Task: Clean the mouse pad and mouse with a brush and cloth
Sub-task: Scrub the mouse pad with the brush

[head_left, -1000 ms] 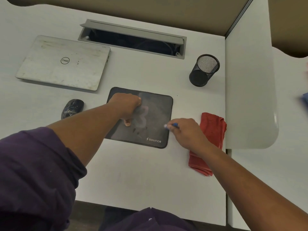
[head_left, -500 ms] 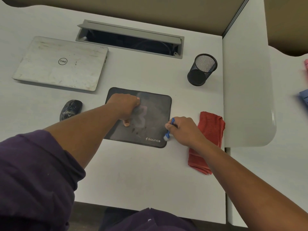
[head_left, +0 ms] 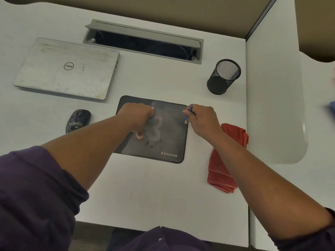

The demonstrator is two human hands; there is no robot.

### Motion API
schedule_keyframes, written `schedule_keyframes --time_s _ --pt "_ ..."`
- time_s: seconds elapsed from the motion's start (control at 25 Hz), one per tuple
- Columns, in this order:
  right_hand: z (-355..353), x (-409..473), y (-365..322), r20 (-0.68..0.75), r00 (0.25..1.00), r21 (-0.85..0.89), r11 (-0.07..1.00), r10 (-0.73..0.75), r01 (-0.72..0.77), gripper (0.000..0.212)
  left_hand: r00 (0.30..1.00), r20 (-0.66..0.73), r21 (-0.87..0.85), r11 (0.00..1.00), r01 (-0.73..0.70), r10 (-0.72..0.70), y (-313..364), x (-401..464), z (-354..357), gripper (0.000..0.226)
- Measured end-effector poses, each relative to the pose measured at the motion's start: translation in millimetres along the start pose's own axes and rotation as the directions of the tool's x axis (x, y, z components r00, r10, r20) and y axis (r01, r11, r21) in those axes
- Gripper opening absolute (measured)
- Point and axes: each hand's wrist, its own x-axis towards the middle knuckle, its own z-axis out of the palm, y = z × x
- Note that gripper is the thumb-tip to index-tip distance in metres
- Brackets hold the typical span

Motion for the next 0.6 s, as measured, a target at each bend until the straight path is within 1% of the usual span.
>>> schedule_keyframes --time_s 0.12,0.2,0.24,0.32,0.4,0.48,0.52,0.6 --pt "-5.9 18.0 2.6 -0.024 1.000 -0.040 0.999 -0.016 0.015 0.023 1.000 0.008 -0.012 1.000 -0.001 0.001 -2.1 1.3 0.1 0.079" --pt "-1.9 24.6 0.7 -0.015 0.999 -0.073 0.996 -0.045 0.043 0.022 1.000 0.012 -0.021 1.000 -0.006 0.006 -2.8 2.3 0.5 0.085" --pt "3.3 26.3 -2.7 0.000 0.998 -0.059 0.996 -0.061 0.061 0.020 1.000 0.009 -0.023 1.000 -0.007 0.007 -3.5 2.8 0.9 0.087" --pt "14.9 26.7 -12.2 0.033 0.997 0.065 0.995 -0.071 0.069 0.018 1.000 0.000 -0.022 1.000 -0.008 0.008 -4.0 3.1 1.5 0.090" --pt "24.6 28.8 -23.4 0.022 0.998 0.196 0.979 -0.063 0.057 0.019 1.000 -0.005 -0.010 1.000 -0.009 0.009 -4.7 3.1 1.2 0.094" --pt "34.7 33.8 -32.6 0.024 0.998 0.191 0.980 -0.063 0.058 0.022 1.000 -0.002 -0.006 1.000 -0.008 0.008 -4.8 3.0 0.1 0.097" --pt "38.7 36.0 -36.3 0.055 0.996 0.165 0.985 -0.065 0.055 0.024 1.000 -0.002 -0.006 1.000 -0.006 0.006 -4.2 2.6 -0.4 0.098" --pt "44.3 38.7 -42.8 0.172 0.984 0.135 0.990 -0.052 0.029 0.022 1.000 -0.015 -0.006 1.000 0.007 -0.007 -3.1 1.3 -0.8 0.100"
